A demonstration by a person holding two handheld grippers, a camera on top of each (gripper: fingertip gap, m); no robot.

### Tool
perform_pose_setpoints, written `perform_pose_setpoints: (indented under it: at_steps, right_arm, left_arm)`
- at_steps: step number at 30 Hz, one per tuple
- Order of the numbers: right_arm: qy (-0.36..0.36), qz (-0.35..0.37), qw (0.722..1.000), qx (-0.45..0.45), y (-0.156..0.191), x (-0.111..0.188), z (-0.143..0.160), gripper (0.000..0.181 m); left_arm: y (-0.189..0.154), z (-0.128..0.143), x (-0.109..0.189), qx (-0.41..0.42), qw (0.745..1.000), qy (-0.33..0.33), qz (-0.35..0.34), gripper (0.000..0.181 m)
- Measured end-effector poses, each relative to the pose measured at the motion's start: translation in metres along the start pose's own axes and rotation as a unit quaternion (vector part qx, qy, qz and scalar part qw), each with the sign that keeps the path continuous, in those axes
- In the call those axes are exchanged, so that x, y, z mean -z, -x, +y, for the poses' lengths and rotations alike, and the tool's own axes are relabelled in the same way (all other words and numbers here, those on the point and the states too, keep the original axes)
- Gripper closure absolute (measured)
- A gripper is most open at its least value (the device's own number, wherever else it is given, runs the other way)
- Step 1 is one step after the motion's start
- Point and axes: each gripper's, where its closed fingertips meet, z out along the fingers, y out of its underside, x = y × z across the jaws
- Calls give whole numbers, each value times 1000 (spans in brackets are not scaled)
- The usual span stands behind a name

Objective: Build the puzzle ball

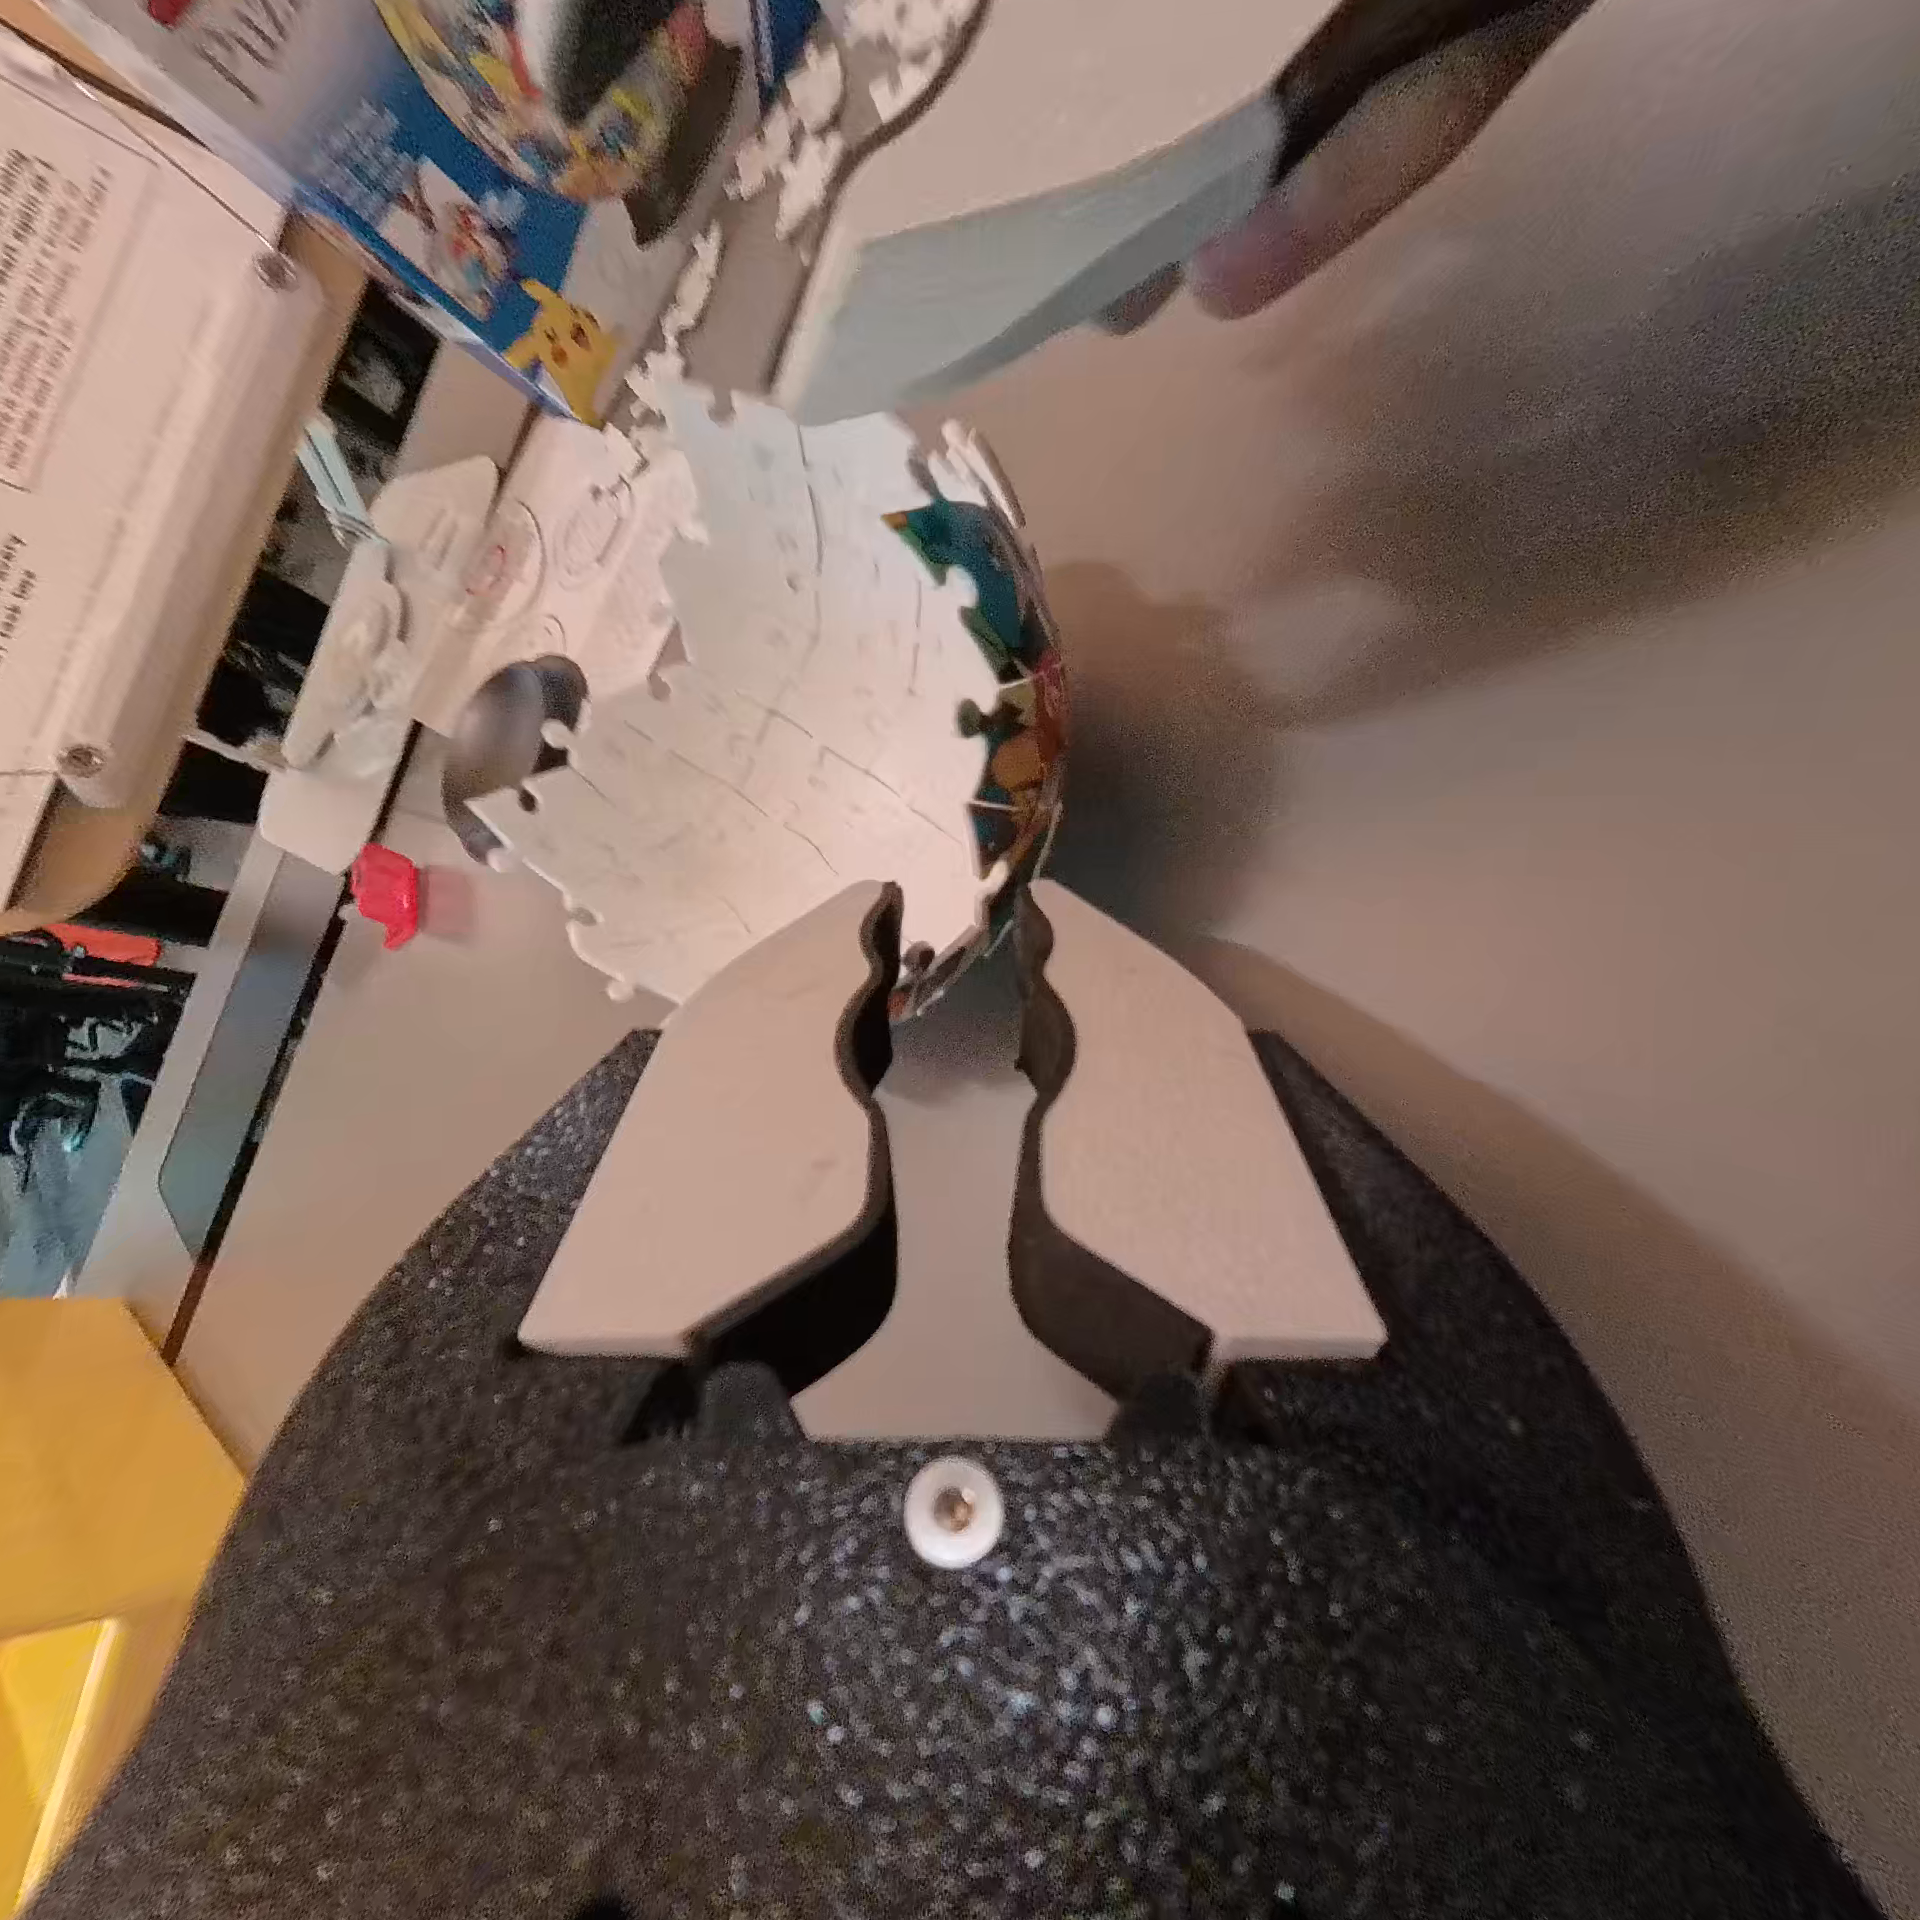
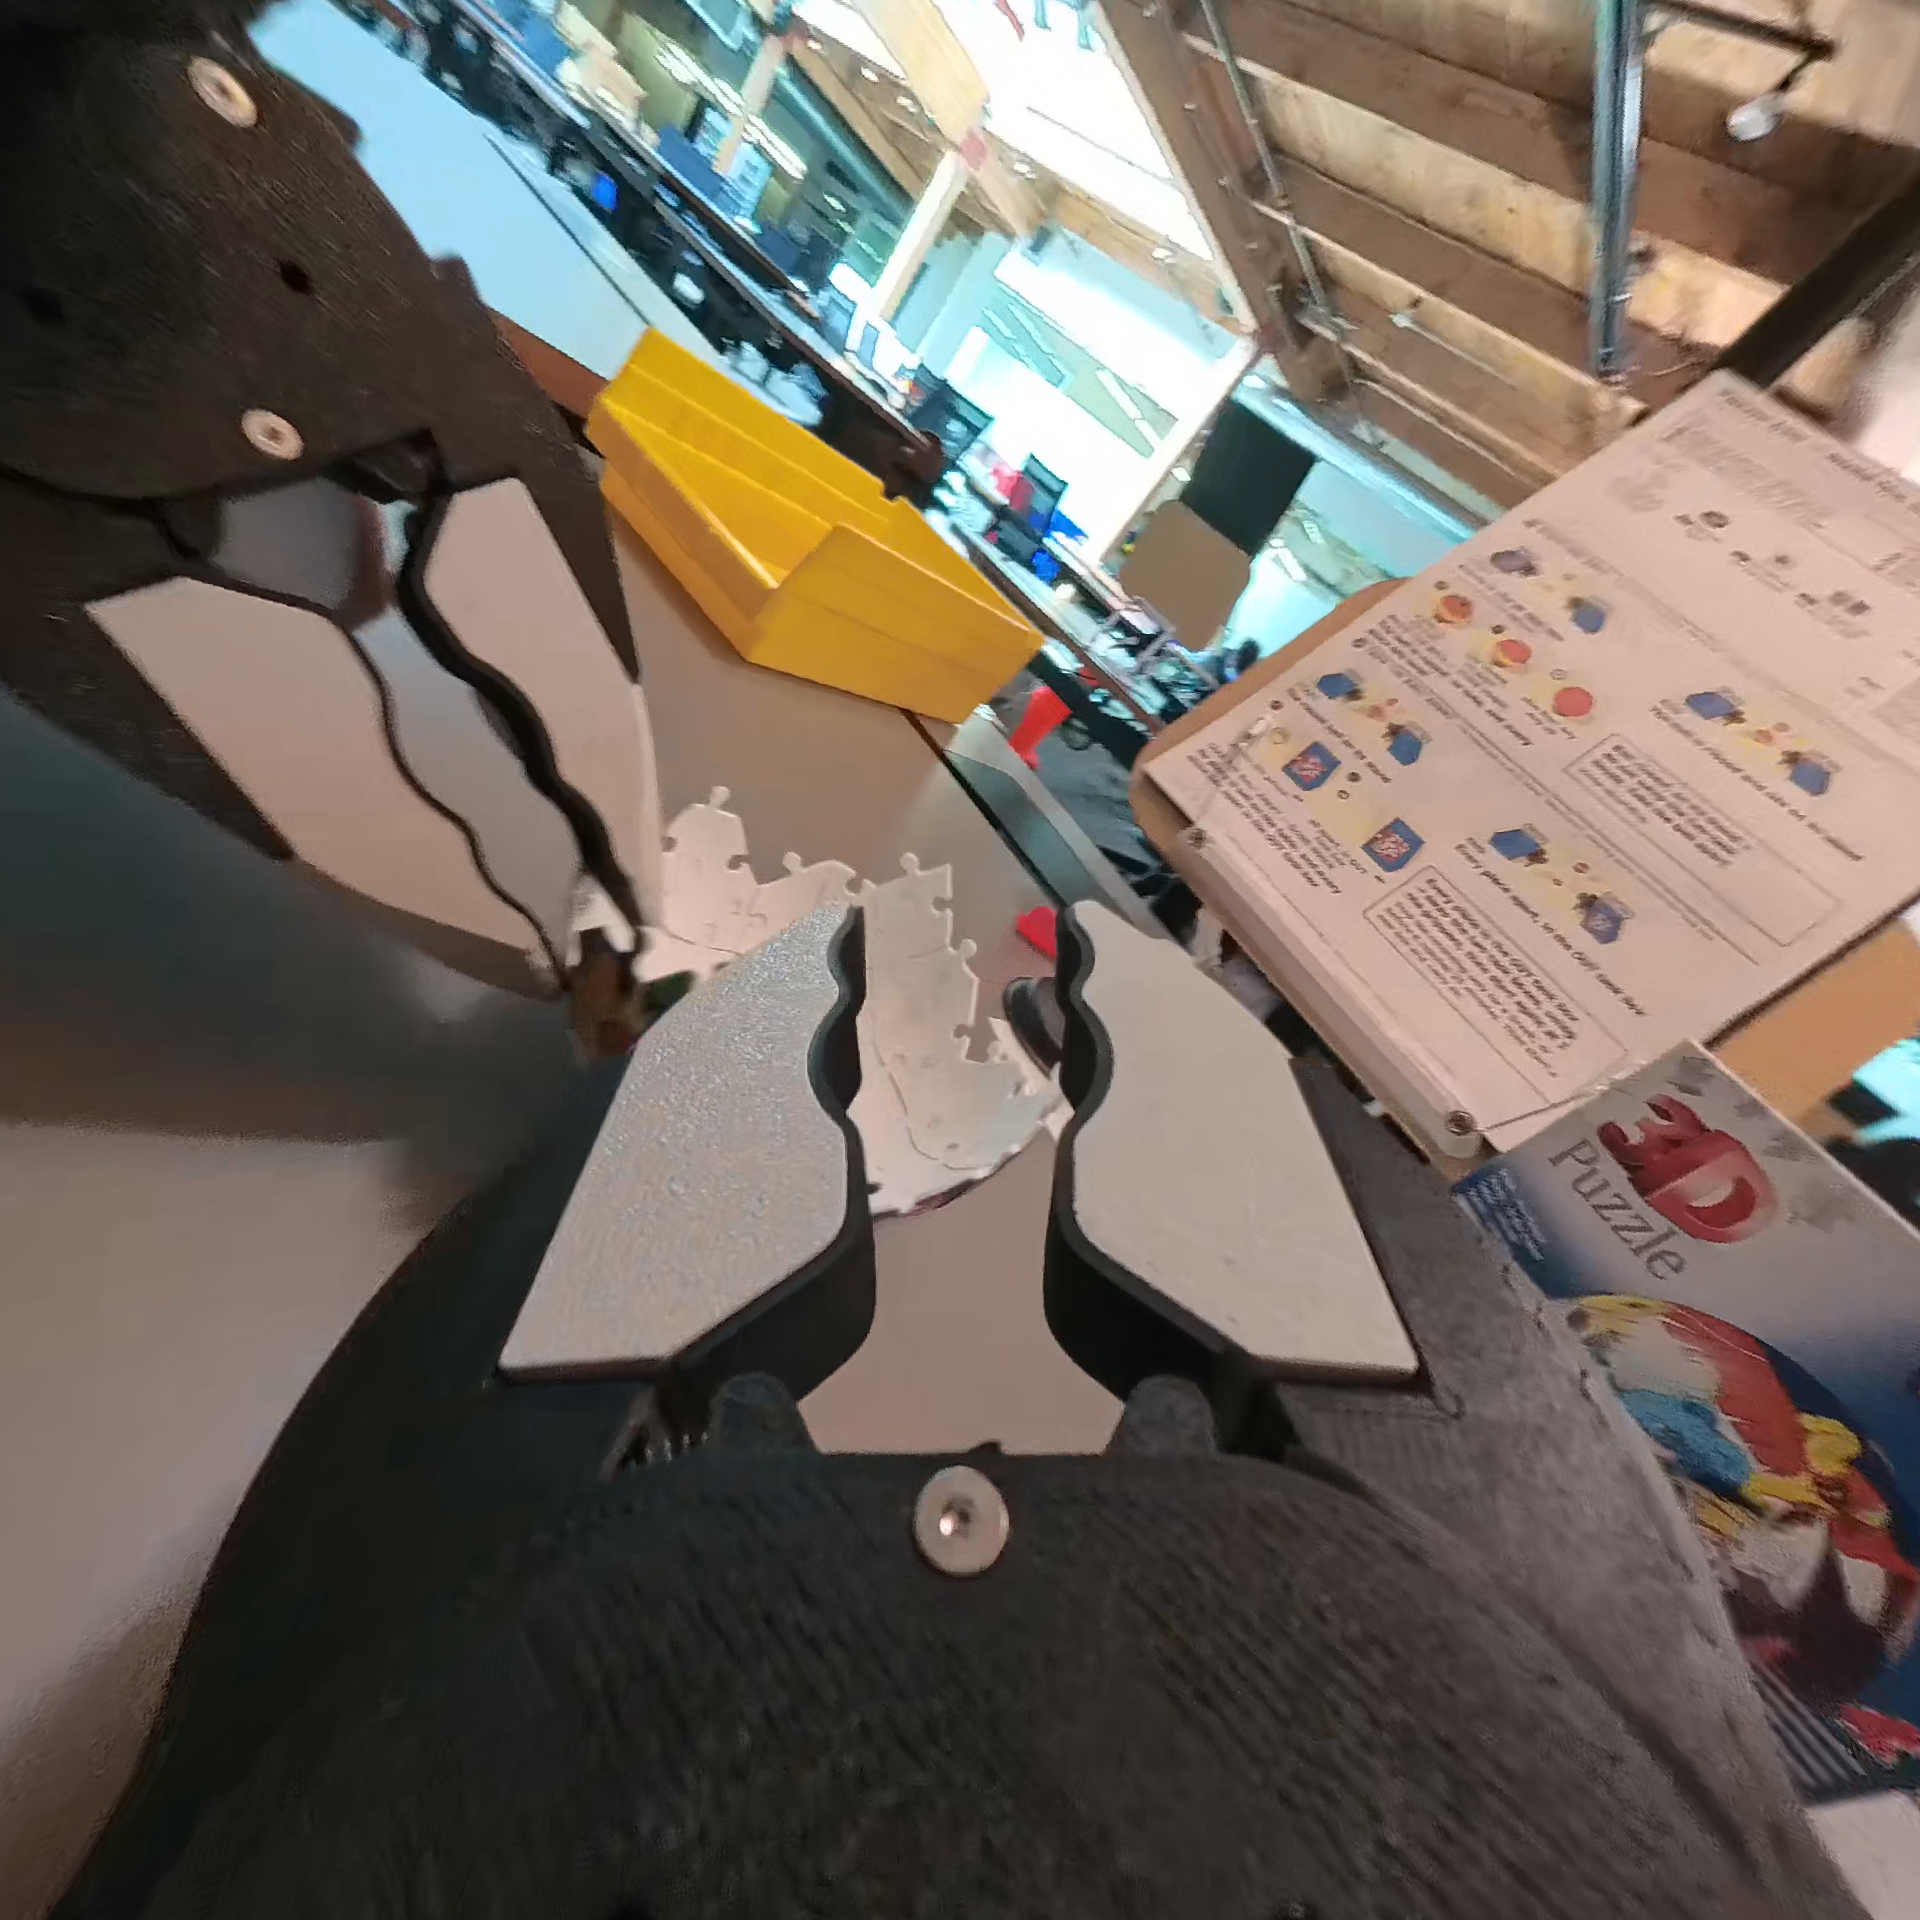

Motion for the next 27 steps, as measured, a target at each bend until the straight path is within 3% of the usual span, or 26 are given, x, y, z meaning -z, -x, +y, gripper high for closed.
perform_pose_setpoints:
  at_steps: [6,11,17,20,23,27]
  right_arm:
    - [-6,-59,996,-71,-8,10,-29,143]
    - [47,-180,976,-114,16,-9,-40,138]
    - [163,-264,946,-93,45,-33,-13,138]
    - [198,-308,926,-89,61,-28,-9,139]
    - [216,-308,921,-102,63,-34,-8,139]
    - [234,-283,923,-110,57,-48,-14,139]
  left_arm:
    - [24,-18,4,31,996,-74,-37,151]
    - [43,-29,16,107,980,-157,-58,141]
    - [49,-5,35,229,952,-200,-15,123]
    - [51,10,52,296,927,-230,23,128]
    - [47,33,44,370,909,-179,75,130]
    - [24,48,16,370,915,-70,146,142]
